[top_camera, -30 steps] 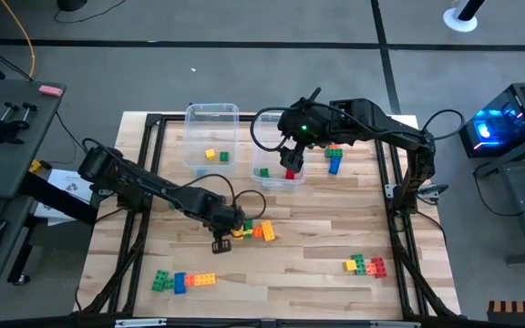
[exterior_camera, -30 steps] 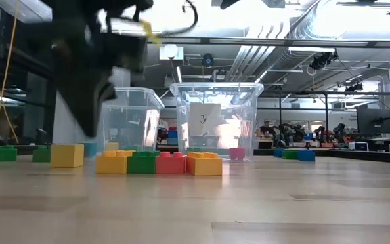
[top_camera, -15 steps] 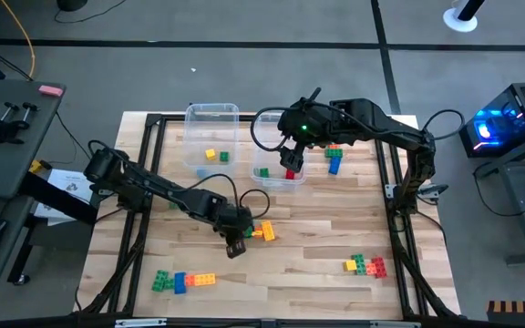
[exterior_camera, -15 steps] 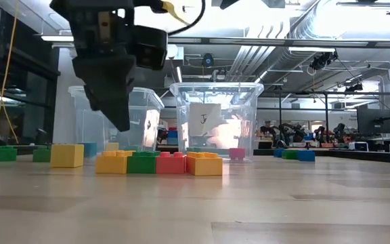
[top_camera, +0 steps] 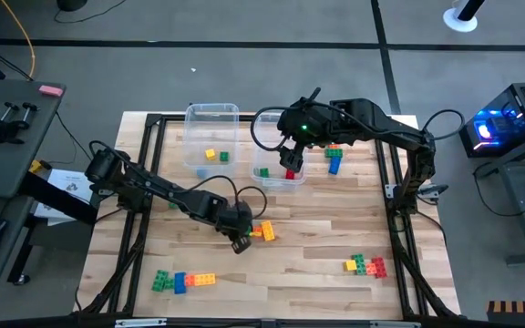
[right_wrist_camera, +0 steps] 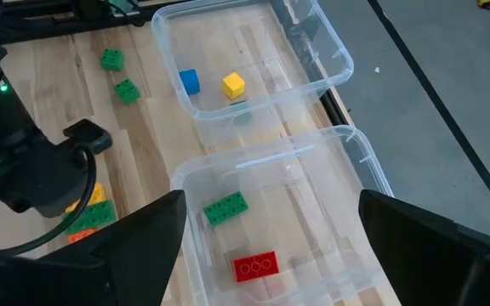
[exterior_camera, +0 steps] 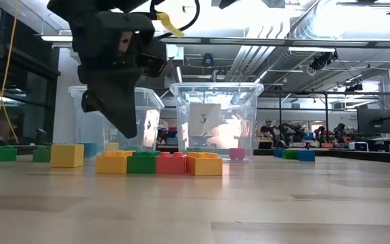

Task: Sort blocks by size
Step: Put the yellow big game piece into the right transparent bin

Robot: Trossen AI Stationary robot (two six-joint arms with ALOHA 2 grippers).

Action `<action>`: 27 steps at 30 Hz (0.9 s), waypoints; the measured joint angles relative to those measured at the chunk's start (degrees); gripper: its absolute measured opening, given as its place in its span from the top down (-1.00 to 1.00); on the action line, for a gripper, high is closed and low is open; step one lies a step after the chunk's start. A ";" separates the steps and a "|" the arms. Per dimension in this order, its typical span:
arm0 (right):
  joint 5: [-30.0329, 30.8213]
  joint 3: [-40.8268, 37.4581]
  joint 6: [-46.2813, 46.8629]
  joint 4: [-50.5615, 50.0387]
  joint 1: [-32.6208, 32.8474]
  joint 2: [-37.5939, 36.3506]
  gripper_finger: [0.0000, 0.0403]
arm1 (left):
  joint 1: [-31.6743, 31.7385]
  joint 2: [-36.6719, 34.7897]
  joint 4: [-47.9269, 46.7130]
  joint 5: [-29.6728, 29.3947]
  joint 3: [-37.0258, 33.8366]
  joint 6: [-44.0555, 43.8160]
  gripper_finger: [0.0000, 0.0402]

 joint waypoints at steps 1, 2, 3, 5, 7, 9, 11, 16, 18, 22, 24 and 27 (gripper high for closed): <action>0.01 0.00 0.00 0.00 0.00 0.00 -0.72 | 0.00 0.05 -0.12 -0.23 0.00 -0.60 1.00; 0.00 0.00 0.00 -0.02 0.00 0.00 -0.72 | 0.01 0.12 -0.33 -0.26 0.00 -1.03 1.00; 0.01 0.00 0.00 -0.02 0.00 0.00 -0.72 | 0.02 0.16 -0.39 -0.30 0.00 -1.47 1.00; 0.01 0.00 0.00 -0.02 0.00 0.00 -0.72 | -0.04 0.59 -0.51 -0.37 0.02 -2.80 1.00; 0.01 0.00 0.00 -0.02 0.00 0.00 -0.72 | -0.16 1.22 -1.32 0.06 0.02 -4.61 1.00; 0.01 0.00 -0.02 0.00 0.00 0.00 -0.72 | -0.50 2.20 -0.63 0.73 0.02 -6.89 1.00; 0.01 0.00 -0.02 0.00 0.00 0.00 -0.72 | -0.99 2.93 0.02 1.54 0.06 -8.56 1.00; 0.75 0.00 -0.54 -0.02 0.00 0.00 -0.72 | -1.94 3.34 0.67 0.59 0.09 -10.10 1.00; 1.48 0.00 -1.05 -0.02 0.00 0.00 -0.72 | -2.00 3.29 -0.20 0.59 0.12 -7.45 1.00; 2.39 0.00 -1.31 -0.02 -0.02 0.00 -0.72 | -1.96 2.07 -4.64 0.52 0.12 2.41 1.00; 2.42 0.00 -1.51 -0.02 0.00 0.00 -0.72 | -1.56 1.32 -7.97 0.13 0.11 8.25 1.00; 2.41 0.00 -1.52 0.01 0.00 0.00 -0.72 | -0.45 0.50 -13.06 -0.03 0.09 16.60 1.00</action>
